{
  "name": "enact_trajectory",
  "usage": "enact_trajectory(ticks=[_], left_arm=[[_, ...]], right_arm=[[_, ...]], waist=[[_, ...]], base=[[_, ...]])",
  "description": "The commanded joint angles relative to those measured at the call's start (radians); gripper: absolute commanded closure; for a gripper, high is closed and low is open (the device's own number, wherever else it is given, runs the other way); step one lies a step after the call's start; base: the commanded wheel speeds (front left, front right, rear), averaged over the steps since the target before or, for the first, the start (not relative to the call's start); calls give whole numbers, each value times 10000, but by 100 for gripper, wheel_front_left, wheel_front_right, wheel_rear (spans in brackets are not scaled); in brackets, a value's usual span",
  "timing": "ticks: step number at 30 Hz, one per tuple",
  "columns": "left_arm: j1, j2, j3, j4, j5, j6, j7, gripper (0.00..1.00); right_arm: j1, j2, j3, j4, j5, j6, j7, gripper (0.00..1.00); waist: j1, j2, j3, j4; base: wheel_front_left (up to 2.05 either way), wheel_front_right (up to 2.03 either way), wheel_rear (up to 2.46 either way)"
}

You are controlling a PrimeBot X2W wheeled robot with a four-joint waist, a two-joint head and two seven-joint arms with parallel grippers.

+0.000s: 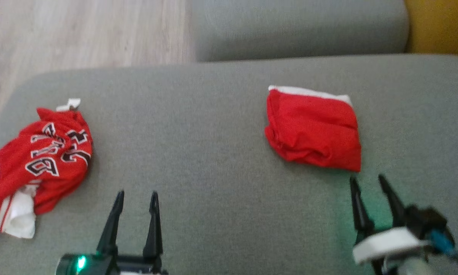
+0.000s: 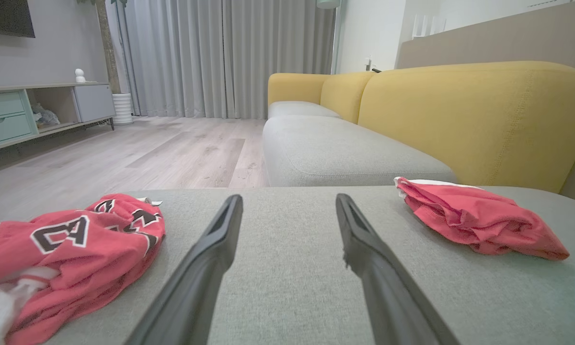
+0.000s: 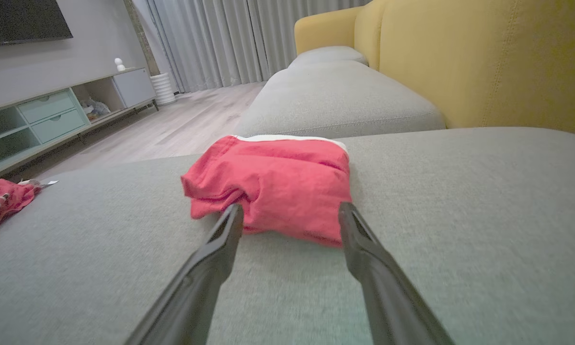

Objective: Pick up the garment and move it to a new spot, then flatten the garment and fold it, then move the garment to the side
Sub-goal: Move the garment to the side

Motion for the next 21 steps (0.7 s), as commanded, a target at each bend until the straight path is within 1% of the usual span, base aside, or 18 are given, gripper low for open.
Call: enact_trajectory(ticks=[1, 4, 5, 8, 12, 14, 17, 20, 21], left_arm=[[-839, -39, 165, -544, -42, 70, -53, 0], [-1202, -39, 17, -794, 33, 107, -53, 0], [-1202, -39, 17, -794, 33, 107, -53, 0], [-1501, -39, -164, -850, 37, 117, -53, 0], [-1852, -39, -374, -721, 3, 116, -53, 0], [-1985, -39, -459, -670, -15, 139, -53, 0], [-2125, -39, -565, -625, -37, 196, -53, 0], [-2215, -39, -616, -618, -54, 259, -53, 0], [-2239, -39, -616, -620, -63, 280, -53, 0]], right_arm=[[-1176, -53, 65, -114, -53, -7, -110, 0], [-2126, -52, -162, 452, 195, -7, -53, 0], [-2126, -52, -162, 452, 195, -7, -53, 0], [-3173, -197, -327, 1074, 396, -7, 418, 0], [-4287, -389, -619, 1969, 950, -7, 1161, 0], [-4665, -429, -888, 2489, 1139, -7, 1485, 0], [-5048, -496, -1153, 3244, 1090, -7, 1855, 0], [-5214, -400, -904, 3695, 1241, -7, 2206, 0], [-5255, -378, -740, 3707, 1383, -7, 2221, 40]], waist=[[0, -1, 781, 9], [0, -1, 1335, 30], [0, -1, 1335, 30], [0, -1, 1788, 76], [0, -1, 2194, 185], [0, -1, 2309, 233], [0, -1, 2440, 288], [0, -1, 2564, 277], [0, -1, 2614, 249]], base=[[0, 0, 0], [0, 0, 0], [0, 0, 0], [0, 0, 0], [0, 0, 0], [0, 0, 0], [0, 0, 0], [0, 0, 0], [0, 0, 0]])
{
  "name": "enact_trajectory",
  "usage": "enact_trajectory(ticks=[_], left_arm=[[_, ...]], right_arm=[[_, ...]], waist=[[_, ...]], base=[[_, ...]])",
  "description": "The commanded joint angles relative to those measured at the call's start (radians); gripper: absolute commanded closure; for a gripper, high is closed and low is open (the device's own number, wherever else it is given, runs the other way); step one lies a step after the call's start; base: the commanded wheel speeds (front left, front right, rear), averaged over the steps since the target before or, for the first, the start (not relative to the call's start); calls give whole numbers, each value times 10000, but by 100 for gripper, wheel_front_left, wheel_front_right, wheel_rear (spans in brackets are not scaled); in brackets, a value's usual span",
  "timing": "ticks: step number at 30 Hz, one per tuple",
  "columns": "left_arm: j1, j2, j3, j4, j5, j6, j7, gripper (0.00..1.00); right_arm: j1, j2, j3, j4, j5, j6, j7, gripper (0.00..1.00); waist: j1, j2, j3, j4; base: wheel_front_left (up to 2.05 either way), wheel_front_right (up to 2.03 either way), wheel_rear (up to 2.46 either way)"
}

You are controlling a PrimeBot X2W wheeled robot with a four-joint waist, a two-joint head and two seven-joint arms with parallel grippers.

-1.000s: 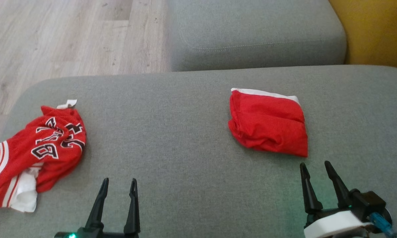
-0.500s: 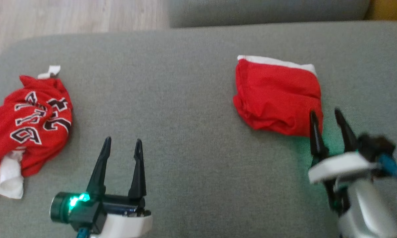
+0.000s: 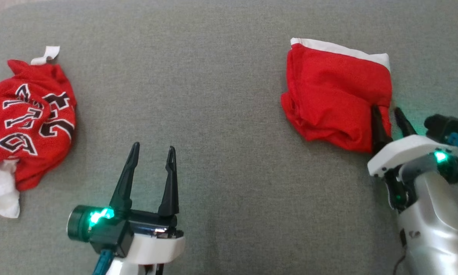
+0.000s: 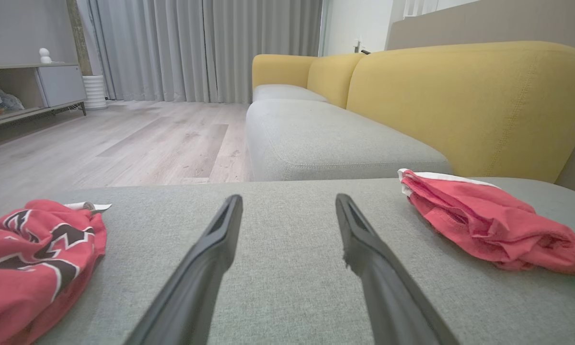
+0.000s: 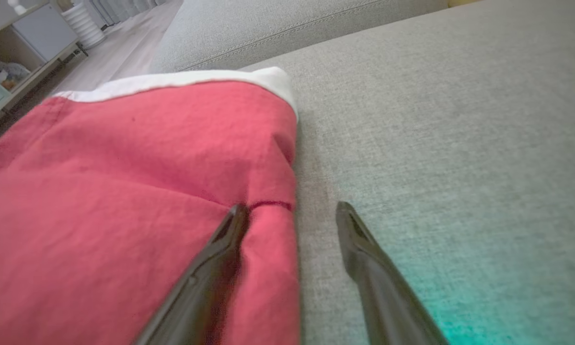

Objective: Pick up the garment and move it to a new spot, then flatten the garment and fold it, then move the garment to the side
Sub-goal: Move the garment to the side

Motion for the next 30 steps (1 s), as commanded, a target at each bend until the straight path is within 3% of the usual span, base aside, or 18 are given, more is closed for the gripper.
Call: enact_trajectory(ticks=[1, 7, 14, 19, 25, 26, 27, 28, 29, 30], left_arm=[[-293, -26, 252, -282, -71, 103, -51, 0], [-469, -26, 278, -349, -54, 103, -51, 0], [-1057, -26, 202, -437, 136, -72, -51, 0], [-1801, -26, -86, -342, 313, -337, -51, 0], [-2407, -26, -295, -283, 402, -423, -51, 0], [-2522, -26, -341, -263, 402, -424, -51, 0], [-2568, -26, -357, -250, 397, -423, -51, 0], [-2568, -26, -357, -250, 397, -423, -51, 0], [-2602, -26, -370, -237, 387, -422, -51, 0], [-2630, -26, -382, -223, 371, -422, -51, 0]], right_arm=[[-261, 70, 381, -188, 132, -7, 5, 100], [-367, -826, 1097, -753, 290, -7, 18, 100], [-558, -3596, 1118, -1822, 195, -7, 1024, 100], [-877, -5527, 699, -1837, 266, -7, 1275, 100], [-1458, -6611, 2, -1533, -301, -7, 960, 100], [-1598, -6736, -216, -1440, -588, -7, 901, 92], [-1657, -6748, -334, -1389, -710, -7, 875, 58], [-1657, -6748, -334, -1389, -710, -7, 875, 58], [-1721, -6749, -479, -1339, -860, -7, 820, 0], [-1790, -6740, -650, -1302, -1061, -7, 703, 0]], waist=[[0, 0, 81, -65], [0, 0, 588, -522], [0, 0, 1689, -1235], [0, 0, 2480, -1420], [0, 0, 3067, -1444], [0, 0, 3173, -1416], [0, 0, 3203, -1404], [0, 0, 3203, -1404], [0, 0, 3226, -1392], [0, 0, 3237, -1375]], base=[[0, 0, 0], [0, 0, 0], [0, 0, 0], [0, 0, 0], [0, 0, 0], [0, 0, 0], [0, 0, 0], [0, 0, 0], [0, 0, 0], [0, 0, 0]])
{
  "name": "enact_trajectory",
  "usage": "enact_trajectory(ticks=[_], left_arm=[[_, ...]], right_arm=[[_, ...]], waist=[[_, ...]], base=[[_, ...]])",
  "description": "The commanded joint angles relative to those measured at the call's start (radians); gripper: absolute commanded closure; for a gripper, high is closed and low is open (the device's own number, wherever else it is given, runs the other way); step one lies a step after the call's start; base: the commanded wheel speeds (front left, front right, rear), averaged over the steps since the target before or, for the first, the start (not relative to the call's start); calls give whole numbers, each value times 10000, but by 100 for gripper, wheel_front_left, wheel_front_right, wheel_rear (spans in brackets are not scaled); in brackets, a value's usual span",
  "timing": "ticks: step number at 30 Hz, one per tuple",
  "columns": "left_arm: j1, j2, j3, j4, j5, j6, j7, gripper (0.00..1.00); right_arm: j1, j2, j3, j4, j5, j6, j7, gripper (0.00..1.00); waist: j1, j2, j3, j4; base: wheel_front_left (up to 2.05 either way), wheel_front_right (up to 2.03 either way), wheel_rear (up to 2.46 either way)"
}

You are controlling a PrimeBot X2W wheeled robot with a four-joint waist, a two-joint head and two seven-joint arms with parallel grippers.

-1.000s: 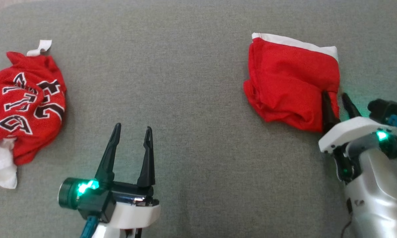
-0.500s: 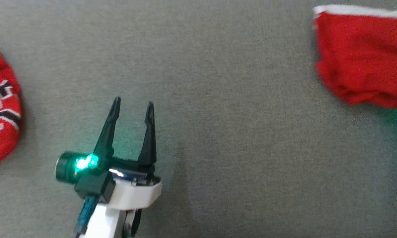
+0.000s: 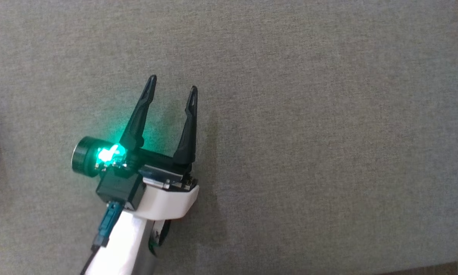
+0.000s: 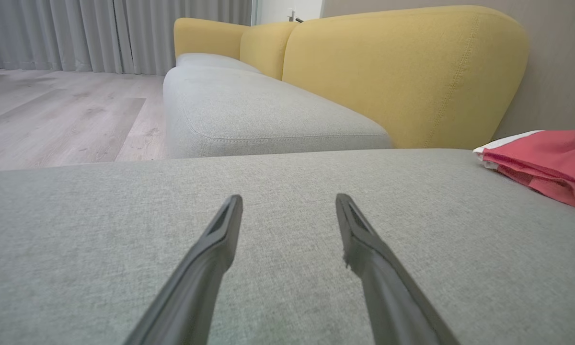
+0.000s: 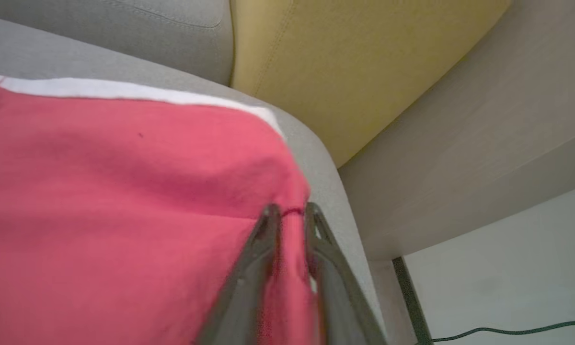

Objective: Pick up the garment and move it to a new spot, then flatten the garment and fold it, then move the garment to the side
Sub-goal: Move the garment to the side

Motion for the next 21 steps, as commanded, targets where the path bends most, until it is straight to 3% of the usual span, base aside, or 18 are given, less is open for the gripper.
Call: enact_trajectory(ticks=[1, 5, 9, 14, 21], left_arm=[[-49, -13, 229, -215, 28, -37, -51, 0], [-13, -13, 256, -99, -60, 3, -51, 0], [184, -13, 401, 59, -138, 159, -51, 0], [560, -13, 753, 385, -246, 324, -51, 0], [1279, -13, 1217, 966, -580, 492, -51, 0]], right_arm=[[-2, -479, -285, -177, -295, -7, -248, 0], [-112, 226, -992, -245, -1221, -7, -969, 0], [144, 1627, -993, -772, -1634, -7, -1612, 0], [1073, 3392, 73, -1443, -1110, -7, -2424, 0], [2566, 5120, 1943, -1389, -77, -7, -3041, 0]], waist=[[-2, 0, -9, 41], [-2, 0, -280, 150], [-2, 0, -851, 218], [-2, 0, -1942, 305], [-2, 0, -3877, 557]], base=[[0, 0, 0], [0, 0, 0], [0, 0, 0], [0, 0, 0], [0, 0, 0]])
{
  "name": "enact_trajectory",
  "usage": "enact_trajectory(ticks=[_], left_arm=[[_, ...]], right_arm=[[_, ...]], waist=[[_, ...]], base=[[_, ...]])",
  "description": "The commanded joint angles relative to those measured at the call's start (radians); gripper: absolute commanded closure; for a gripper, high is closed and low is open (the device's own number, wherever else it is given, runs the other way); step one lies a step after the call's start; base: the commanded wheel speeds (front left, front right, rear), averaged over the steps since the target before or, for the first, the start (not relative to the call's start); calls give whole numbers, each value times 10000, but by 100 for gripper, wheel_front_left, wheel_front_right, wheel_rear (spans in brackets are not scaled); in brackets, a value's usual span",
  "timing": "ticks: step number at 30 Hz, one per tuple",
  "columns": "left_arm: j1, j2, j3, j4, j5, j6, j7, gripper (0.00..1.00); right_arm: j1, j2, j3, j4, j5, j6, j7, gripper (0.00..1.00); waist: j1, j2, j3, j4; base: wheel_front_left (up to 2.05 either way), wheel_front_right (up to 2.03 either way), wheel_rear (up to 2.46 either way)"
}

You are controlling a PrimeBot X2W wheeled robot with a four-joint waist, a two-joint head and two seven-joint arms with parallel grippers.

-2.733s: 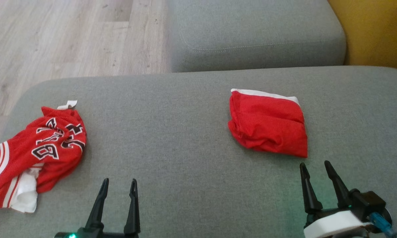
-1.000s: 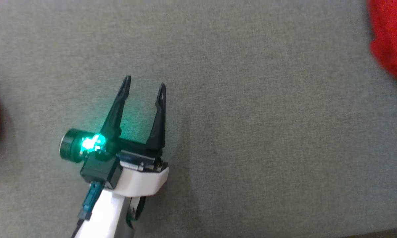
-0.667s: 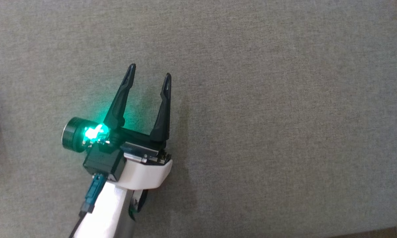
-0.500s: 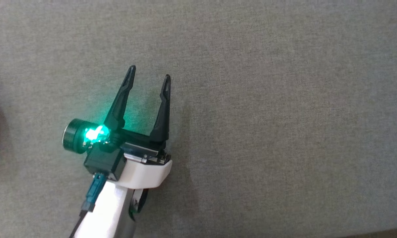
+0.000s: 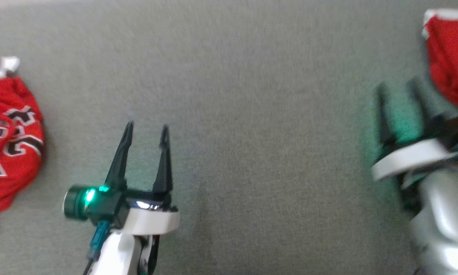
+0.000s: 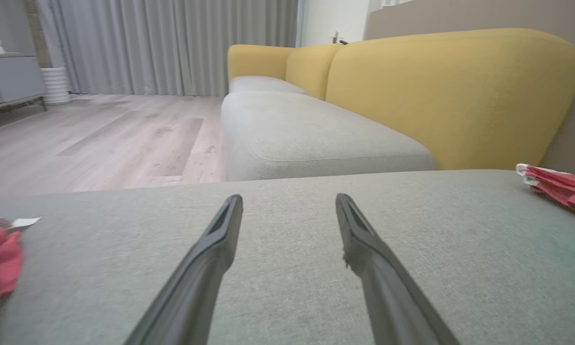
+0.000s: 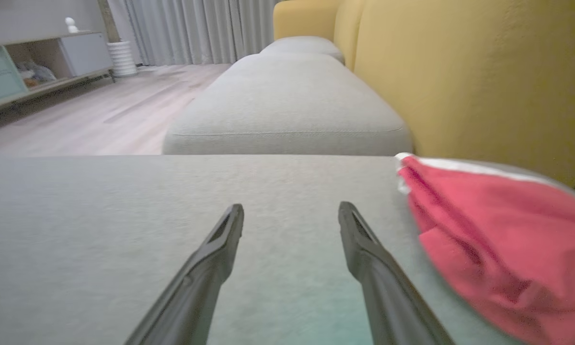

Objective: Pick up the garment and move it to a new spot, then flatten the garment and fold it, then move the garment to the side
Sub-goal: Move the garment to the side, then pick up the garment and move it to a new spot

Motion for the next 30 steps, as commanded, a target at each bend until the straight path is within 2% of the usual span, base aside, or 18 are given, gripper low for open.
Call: enact_trajectory(ticks=[1, 5, 8, 11, 20, 30], left_arm=[[152, -3, 409, -157, -125, 116, -51, 0], [744, -3, 652, 158, -300, 179, -51, 0], [1221, -3, 811, 337, -287, 175, -51, 0], [1500, -3, 937, 398, -193, 117, -51, 0], [2126, -3, 1142, 346, 128, -62, -51, 0], [2329, -3, 1198, 576, 371, -85, -51, 0]], right_arm=[[309, 176, 426, -217, 142, -7, -119, 0], [1327, 935, 949, -590, 385, -7, -132, 0], [2097, 1206, 1153, -853, 161, -7, -134, 0], [2674, 1416, 933, -1135, -29, -7, -135, 0], [3884, 1597, 264, -1488, -649, -7, -136, 0], [4171, 1627, 33, -1595, -634, -7, -137, 0]], waist=[[3, 0, -1268, 245], [3, 0, -2368, 332], [3, 0, -3034, 393], [3, 0, -3347, 486], [3, 0, -4053, 774], [3, 0, -4156, 760]], base=[[0, 0, 0], [0, 0, 0], [0, 0, 0], [0, 0, 0], [0, 0, 0], [0, 0, 0]])
